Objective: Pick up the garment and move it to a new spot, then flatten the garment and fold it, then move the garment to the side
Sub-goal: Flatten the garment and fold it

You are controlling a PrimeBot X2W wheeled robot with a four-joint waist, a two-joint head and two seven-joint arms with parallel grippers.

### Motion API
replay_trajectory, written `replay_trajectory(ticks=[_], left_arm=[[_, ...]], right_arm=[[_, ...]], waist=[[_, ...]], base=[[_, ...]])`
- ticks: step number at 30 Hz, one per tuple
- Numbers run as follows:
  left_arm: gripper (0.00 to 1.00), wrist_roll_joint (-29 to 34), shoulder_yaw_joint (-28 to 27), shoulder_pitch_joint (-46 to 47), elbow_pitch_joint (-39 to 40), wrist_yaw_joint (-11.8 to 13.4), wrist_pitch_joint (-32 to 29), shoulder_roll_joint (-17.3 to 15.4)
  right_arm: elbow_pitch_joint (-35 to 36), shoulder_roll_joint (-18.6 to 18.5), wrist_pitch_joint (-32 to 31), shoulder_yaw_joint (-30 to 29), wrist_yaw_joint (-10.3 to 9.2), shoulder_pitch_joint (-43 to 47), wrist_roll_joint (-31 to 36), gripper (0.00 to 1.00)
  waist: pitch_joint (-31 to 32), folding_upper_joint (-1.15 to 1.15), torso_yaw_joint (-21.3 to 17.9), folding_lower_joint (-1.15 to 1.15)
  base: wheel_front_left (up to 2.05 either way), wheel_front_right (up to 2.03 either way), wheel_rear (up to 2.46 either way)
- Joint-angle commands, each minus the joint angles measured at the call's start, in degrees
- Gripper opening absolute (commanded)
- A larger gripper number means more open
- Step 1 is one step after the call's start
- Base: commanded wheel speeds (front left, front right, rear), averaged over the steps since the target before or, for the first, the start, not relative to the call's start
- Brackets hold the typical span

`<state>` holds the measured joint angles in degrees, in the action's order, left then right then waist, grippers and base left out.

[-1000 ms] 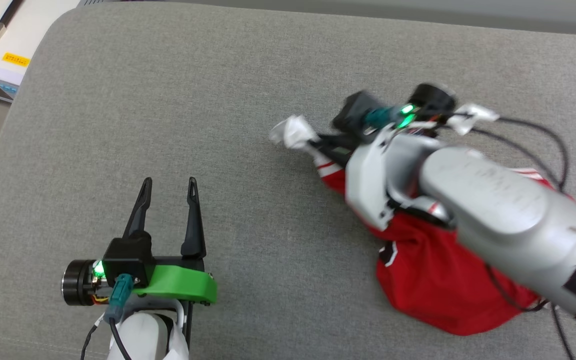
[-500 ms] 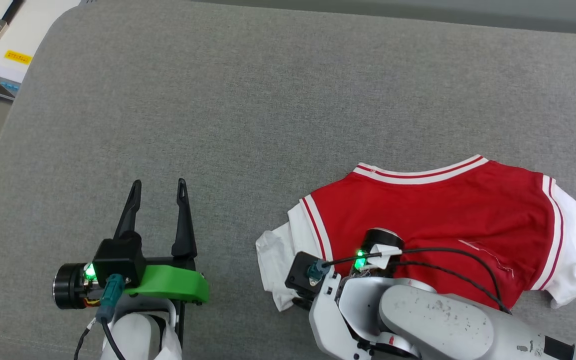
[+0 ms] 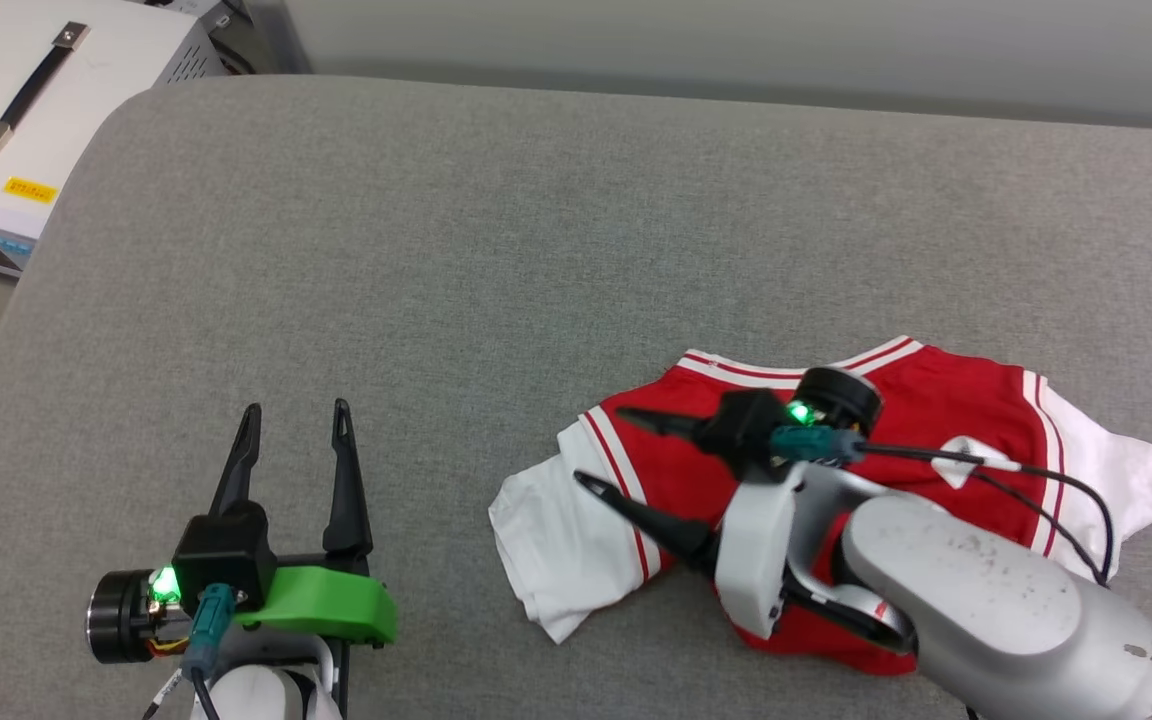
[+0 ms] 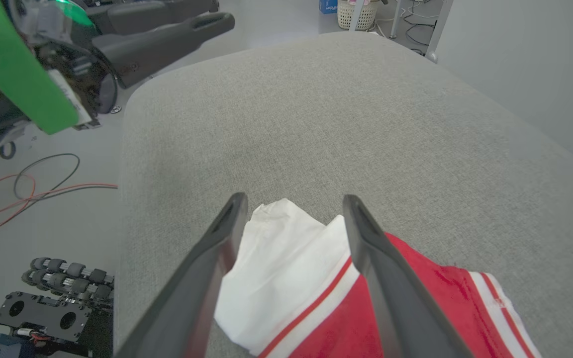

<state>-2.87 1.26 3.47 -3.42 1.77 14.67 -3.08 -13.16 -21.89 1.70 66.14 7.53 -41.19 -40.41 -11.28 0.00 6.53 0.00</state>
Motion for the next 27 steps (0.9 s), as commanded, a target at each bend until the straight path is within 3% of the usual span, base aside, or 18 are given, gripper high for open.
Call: replay_trajectory(ticks=[1,9,17,24,27], left_arm=[[1.0,0.56,-0.39,-0.8,0.38,-0.26,0.33,0.14],[1.0,1.45,-1.58,-1.47,2.33,-1.48,0.33,-1.04],[1.0,0.49,-2.72,0.87,3.77,-4.91,0.33,-3.79],[1.0,-1.18,0.25,7.43,-0.34,-8.58,0.28,-9.55],[1.0,-3.63,4.15,11.97,-3.22,-9.15,-3.94,-13.68]], right_arm=[[0.07,-1.03,2.55,-2.95,-0.04,1.72,0.65,1.0],[0.3,-1.25,11.17,-24.19,-0.04,12.51,9.28,1.0],[5.0,4.68,13.13,-49.6,-0.04,26.17,23.39,1.0],[11.36,11.4,13.28,-63.65,-0.04,36.74,32.19,1.0],[13.03,13.68,13.28,-66.23,-0.04,40.09,33.78,1.0]], waist=[[1.99,0.0,-1.6,0.0],[3.93,0.0,-4.15,0.0],[5.47,0.0,-5.58,0.0],[5.98,0.0,-5.61,0.0],[5.59,0.0,-5.7,0.0]], base=[[0.0,0.0,0.0],[0.0,0.0,0.0],[0.0,0.0,0.0],[0.0,0.0,0.0],[0.0,0.0,0.0]])
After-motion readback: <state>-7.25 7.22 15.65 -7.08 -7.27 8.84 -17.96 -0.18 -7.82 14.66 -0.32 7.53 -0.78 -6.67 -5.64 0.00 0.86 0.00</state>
